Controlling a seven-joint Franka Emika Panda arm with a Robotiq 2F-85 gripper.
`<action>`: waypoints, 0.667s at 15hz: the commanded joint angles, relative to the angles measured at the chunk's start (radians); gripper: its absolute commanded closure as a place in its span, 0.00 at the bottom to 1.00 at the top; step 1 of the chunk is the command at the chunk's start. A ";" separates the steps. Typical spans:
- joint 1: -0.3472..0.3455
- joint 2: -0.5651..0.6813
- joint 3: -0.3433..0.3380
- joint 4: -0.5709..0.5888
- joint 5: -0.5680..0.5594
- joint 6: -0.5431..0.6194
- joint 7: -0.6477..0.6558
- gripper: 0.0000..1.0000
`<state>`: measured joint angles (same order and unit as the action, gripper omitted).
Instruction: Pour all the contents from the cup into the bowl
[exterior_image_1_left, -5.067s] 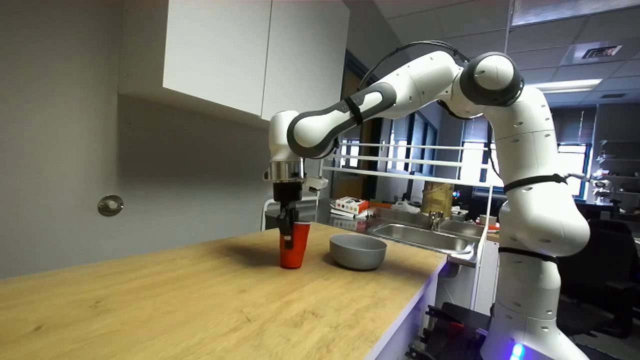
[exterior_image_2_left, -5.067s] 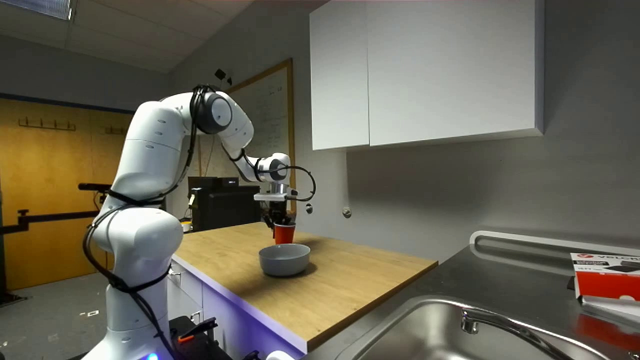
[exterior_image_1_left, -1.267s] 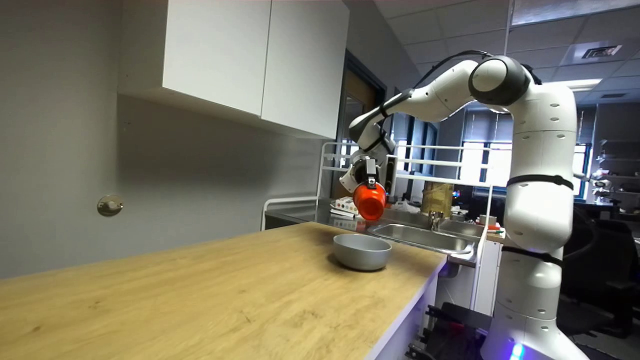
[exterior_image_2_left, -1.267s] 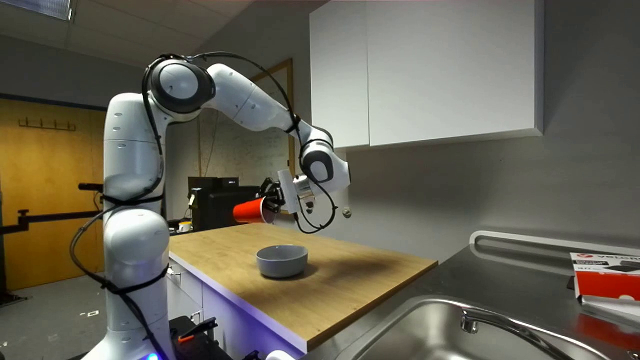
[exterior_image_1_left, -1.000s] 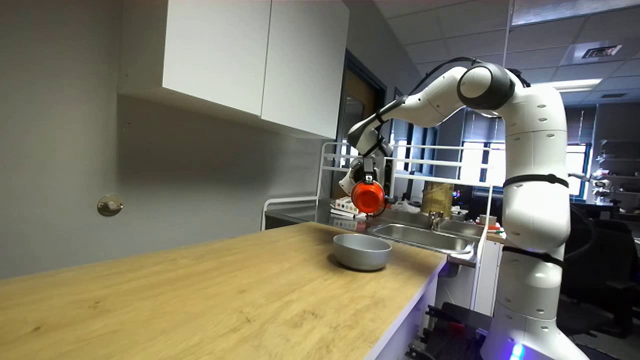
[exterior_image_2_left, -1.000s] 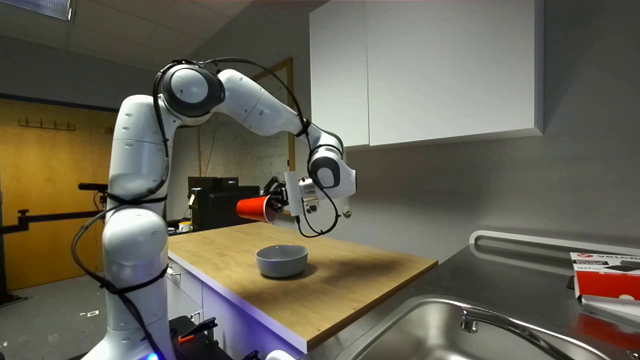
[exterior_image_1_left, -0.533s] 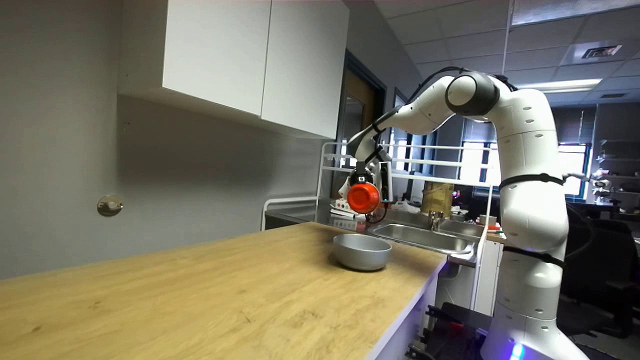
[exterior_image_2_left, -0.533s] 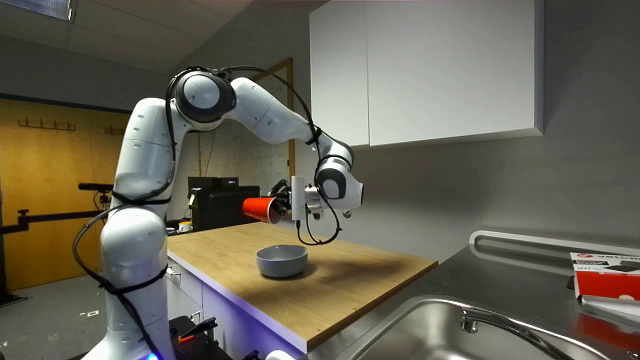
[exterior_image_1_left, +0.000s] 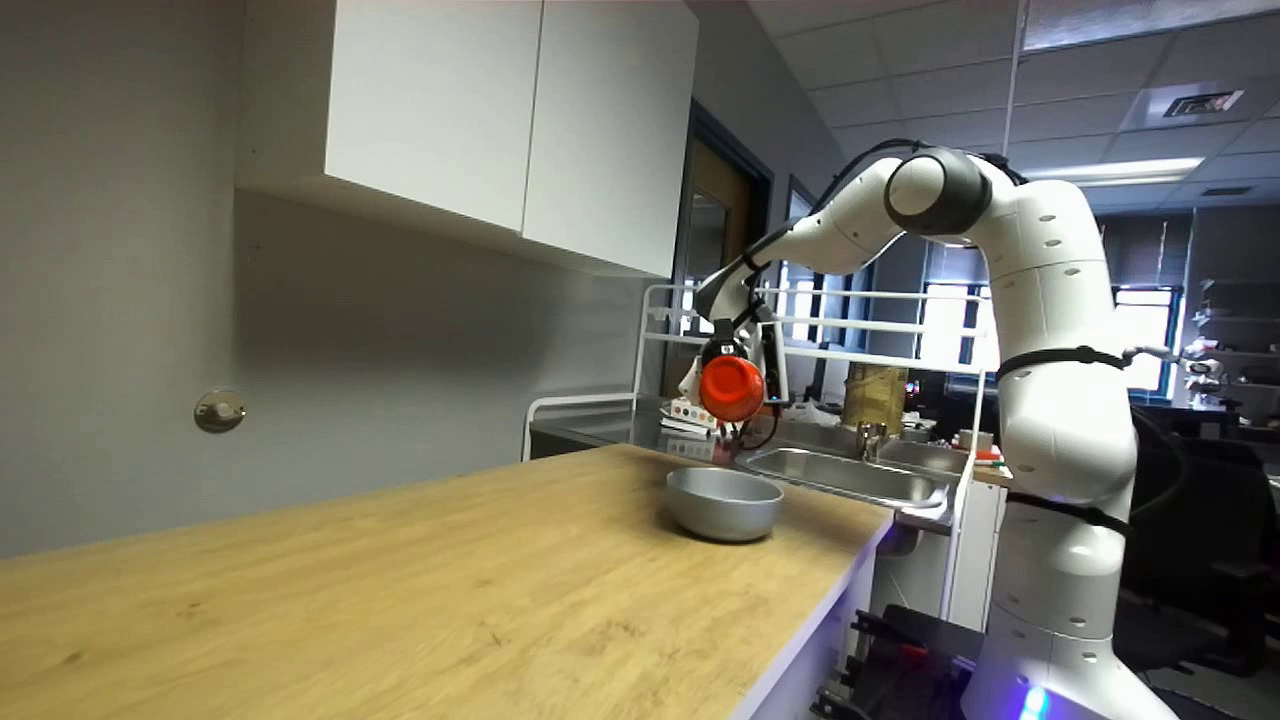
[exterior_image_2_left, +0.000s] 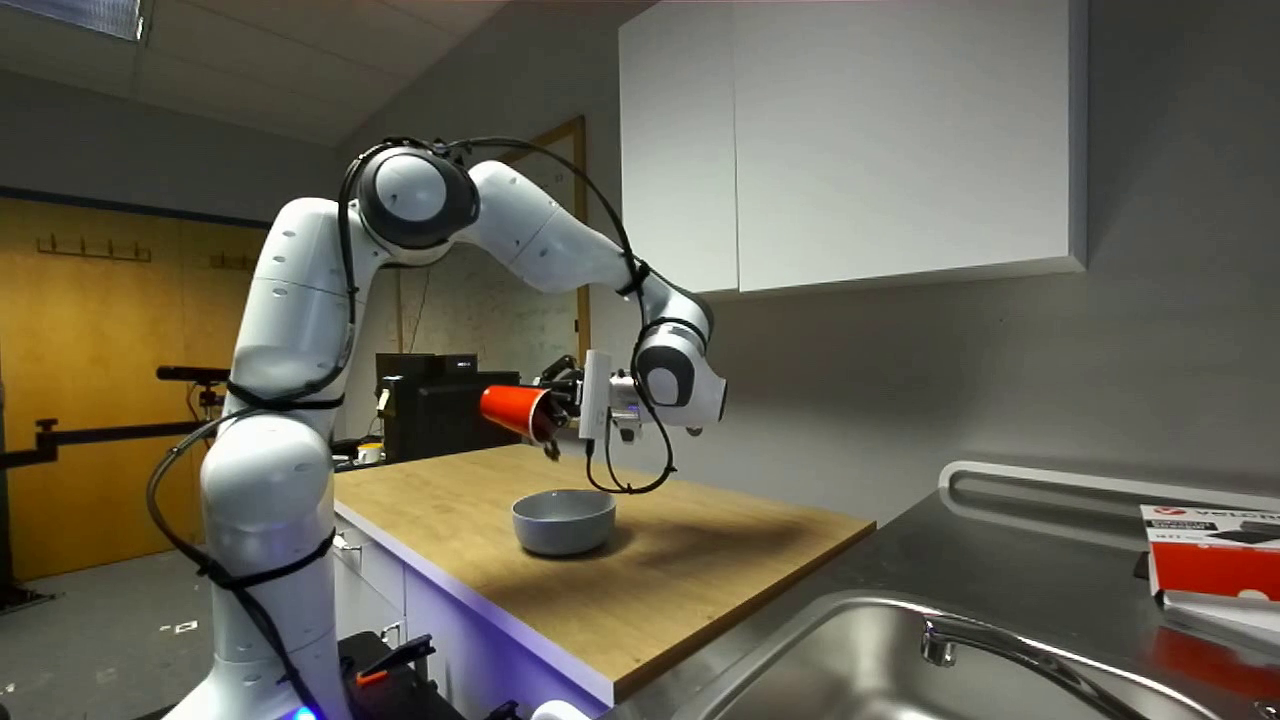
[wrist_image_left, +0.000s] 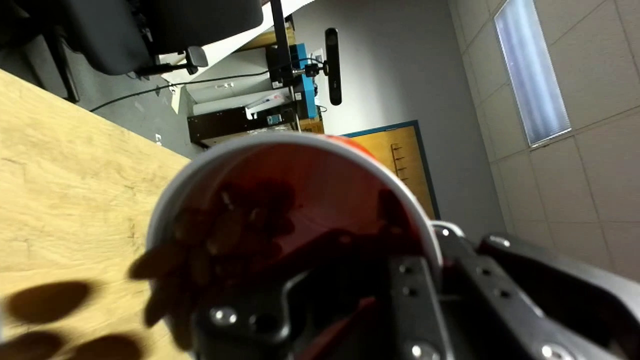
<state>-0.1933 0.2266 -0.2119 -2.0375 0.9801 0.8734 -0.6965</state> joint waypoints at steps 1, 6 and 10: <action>-0.006 0.006 0.018 0.023 0.004 -0.043 0.013 0.99; -0.005 0.010 0.023 0.022 0.004 -0.066 0.016 0.99; -0.005 0.015 0.021 0.023 0.006 -0.076 0.028 0.99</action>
<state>-0.1919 0.2333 -0.1980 -2.0374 0.9801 0.8173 -0.6972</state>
